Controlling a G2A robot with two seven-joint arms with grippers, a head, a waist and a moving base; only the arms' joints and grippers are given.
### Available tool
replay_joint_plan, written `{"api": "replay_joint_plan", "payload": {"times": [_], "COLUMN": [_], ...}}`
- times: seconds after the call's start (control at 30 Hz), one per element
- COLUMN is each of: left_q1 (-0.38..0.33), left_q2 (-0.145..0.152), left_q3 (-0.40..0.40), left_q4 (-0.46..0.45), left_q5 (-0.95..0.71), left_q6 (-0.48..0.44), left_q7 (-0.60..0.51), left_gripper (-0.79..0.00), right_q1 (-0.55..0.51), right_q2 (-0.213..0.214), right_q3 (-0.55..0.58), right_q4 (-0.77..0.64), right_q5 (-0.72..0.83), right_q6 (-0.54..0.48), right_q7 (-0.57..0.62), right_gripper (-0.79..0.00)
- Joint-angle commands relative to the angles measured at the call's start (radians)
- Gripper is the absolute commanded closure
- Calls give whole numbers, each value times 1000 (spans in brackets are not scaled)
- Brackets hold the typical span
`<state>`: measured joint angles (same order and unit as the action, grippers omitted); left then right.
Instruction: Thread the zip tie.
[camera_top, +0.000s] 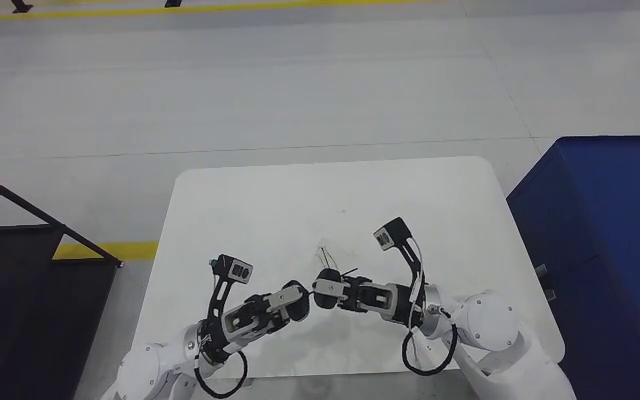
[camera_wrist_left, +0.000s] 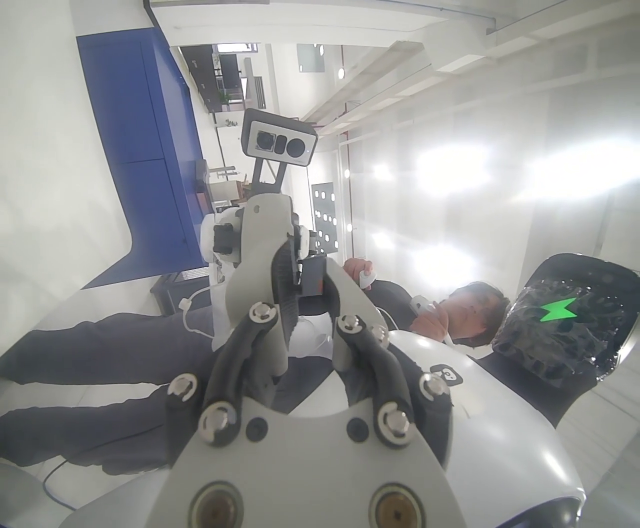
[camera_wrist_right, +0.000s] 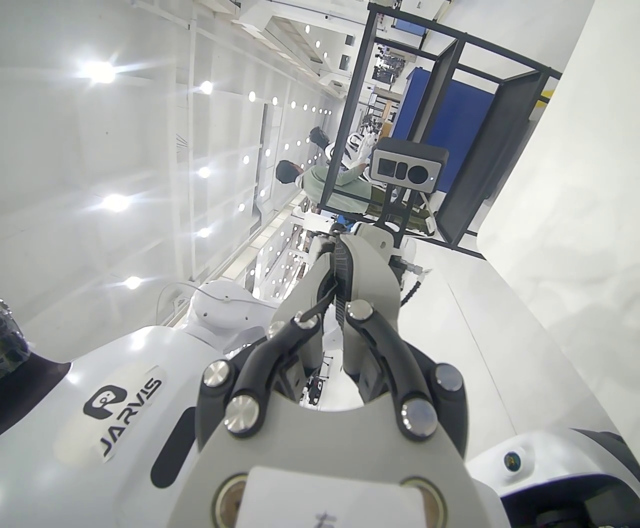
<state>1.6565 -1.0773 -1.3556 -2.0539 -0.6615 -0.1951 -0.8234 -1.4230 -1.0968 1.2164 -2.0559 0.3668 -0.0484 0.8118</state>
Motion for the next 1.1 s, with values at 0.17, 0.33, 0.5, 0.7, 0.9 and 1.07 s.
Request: {"api": "replay_joint_plan", "payload": {"times": [0.17, 0.33, 0.5, 0.7, 0.9, 1.07], "left_q1": [4, 4, 4, 4, 4, 4], "left_q2": [0, 0, 0, 0, 0, 0], "left_q3": [-13, -13, -13, -13, -13, -13], "left_q4": [-3, -3, -3, -3, -3, -3], "left_q5": [-12, -12, -12, -12, -12, -12], "left_q6": [-18, -18, -18, -18, -18, -18], "left_q7": [2, 2, 2, 2, 2, 2], "left_gripper": [-785, -785, -785, -785, -785, -785], "right_q1": [-11, -11, -12, -64, -98, -98], "right_q2": [4, 4, 3, 12, 23, 23], "right_q3": [43, 43, 73, 268, 417, 417], "right_q4": [-14, -14, -32, 17, 107, 107], "right_q5": [48, 48, 70, 183, 251, 251], "right_q6": [0, 0, -49, -141, -131, -131], "right_q7": [2, 2, -29, -83, -48, -48], "right_gripper": [0, 0, 0, 0, 0, 0]}}
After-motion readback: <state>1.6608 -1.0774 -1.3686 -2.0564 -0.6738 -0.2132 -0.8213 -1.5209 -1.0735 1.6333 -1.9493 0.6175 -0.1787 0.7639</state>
